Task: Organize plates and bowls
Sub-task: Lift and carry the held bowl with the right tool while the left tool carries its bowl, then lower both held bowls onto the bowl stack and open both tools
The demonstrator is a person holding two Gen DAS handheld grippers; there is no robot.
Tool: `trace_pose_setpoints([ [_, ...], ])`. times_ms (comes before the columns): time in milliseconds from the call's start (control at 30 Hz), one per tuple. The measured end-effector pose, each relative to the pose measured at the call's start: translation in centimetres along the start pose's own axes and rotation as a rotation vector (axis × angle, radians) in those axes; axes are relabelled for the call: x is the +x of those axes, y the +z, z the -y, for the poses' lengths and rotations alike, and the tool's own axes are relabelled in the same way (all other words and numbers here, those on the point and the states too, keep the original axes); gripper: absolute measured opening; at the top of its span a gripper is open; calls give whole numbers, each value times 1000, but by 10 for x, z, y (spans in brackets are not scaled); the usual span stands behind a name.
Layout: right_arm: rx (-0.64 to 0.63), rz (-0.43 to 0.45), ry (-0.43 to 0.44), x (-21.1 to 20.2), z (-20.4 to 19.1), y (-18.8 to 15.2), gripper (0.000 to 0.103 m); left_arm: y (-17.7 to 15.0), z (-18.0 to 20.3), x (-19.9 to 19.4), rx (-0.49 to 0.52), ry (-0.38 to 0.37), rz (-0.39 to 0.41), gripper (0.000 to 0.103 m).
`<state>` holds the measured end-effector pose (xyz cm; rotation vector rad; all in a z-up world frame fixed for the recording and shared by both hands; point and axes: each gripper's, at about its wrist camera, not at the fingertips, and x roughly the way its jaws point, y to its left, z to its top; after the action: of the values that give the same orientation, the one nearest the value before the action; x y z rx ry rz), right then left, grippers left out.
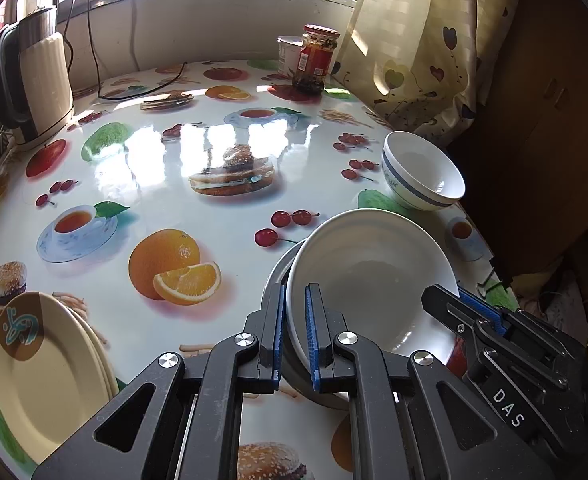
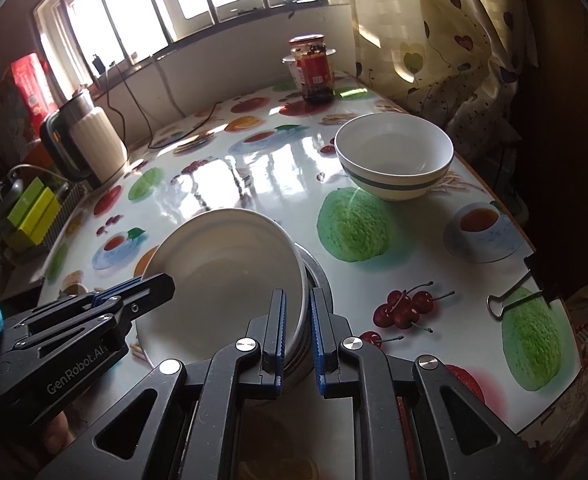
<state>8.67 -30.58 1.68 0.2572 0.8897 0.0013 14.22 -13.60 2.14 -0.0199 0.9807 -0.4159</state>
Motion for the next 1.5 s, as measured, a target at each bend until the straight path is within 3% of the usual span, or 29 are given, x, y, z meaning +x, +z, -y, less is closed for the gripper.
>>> trace_pose_setpoints([
  [533,8,7,8,0,2,1,15,3,-2,1,-4,-7,9,11],
  [867,6,21,12,-3,0,5,24,8,0,-2,8,-7,25,15],
  [1033,11,36,9,-7,0,10,27,14,1,-5,11,-2,39,23],
  [1500,30,85,-19,-18,12,27,39,38,19,-8,59,-8,75,25],
])
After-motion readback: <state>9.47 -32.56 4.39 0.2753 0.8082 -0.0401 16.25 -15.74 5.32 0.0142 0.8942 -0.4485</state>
